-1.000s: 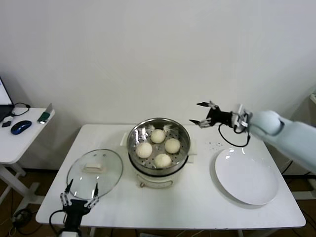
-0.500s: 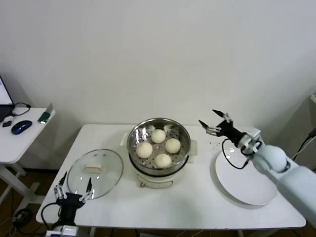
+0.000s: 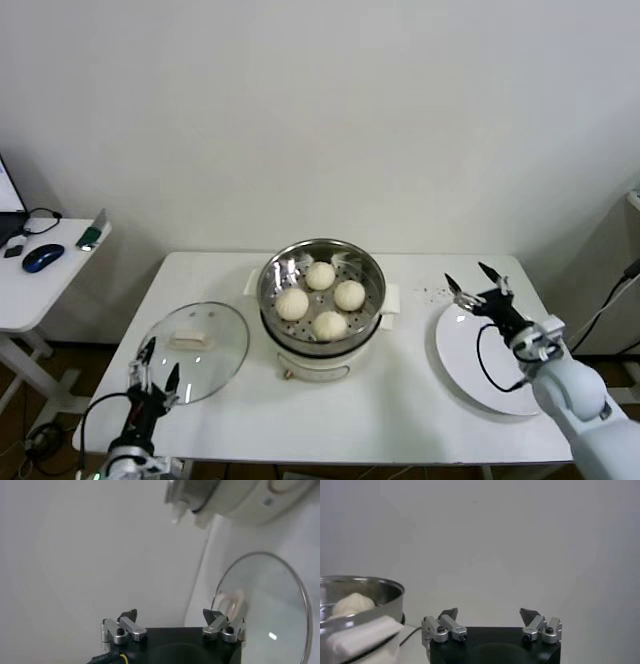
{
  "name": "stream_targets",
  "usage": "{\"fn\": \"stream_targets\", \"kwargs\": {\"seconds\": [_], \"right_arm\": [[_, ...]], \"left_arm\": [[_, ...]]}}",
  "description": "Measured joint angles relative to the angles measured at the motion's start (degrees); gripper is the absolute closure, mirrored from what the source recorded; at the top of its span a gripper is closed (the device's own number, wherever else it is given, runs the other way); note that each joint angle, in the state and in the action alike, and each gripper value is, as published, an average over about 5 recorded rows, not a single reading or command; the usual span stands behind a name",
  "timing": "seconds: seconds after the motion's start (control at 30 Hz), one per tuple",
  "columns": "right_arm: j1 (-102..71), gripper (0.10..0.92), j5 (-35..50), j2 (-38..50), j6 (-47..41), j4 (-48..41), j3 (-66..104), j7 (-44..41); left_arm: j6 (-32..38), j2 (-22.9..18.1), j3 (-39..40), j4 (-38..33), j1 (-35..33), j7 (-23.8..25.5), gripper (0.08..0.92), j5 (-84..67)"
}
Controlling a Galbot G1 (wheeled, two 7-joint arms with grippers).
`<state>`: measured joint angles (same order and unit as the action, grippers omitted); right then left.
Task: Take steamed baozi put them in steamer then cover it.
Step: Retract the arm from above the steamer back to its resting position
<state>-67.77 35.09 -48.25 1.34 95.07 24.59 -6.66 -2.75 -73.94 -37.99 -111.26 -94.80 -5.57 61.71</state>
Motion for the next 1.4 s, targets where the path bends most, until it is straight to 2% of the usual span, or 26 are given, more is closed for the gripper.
{"fn": "stream_targets", "kwargs": {"seconds": [0.37,0.93,1.4], "right_arm": [[-7.9,0.203,-4.8,-5.0,-0.3,-0.4,7.0,-0.7],[-12.1,0.203,-9.1,-8.3,-0.3,0.5,11.1,-1.6],[-13.5,0.203,-11.4,-9.9,0.4,0.5,12.2,-2.3]], "left_arm": [[1.4,3.7,2.7,10.4,8.5,-1.3,0.177,8.3],[2.3,4.3,6.3,23.2,19.5,-2.8,0.177,13.8],[2.8,4.4,7.8,29.6,25.4,-4.8,0.180,13.7]]}}
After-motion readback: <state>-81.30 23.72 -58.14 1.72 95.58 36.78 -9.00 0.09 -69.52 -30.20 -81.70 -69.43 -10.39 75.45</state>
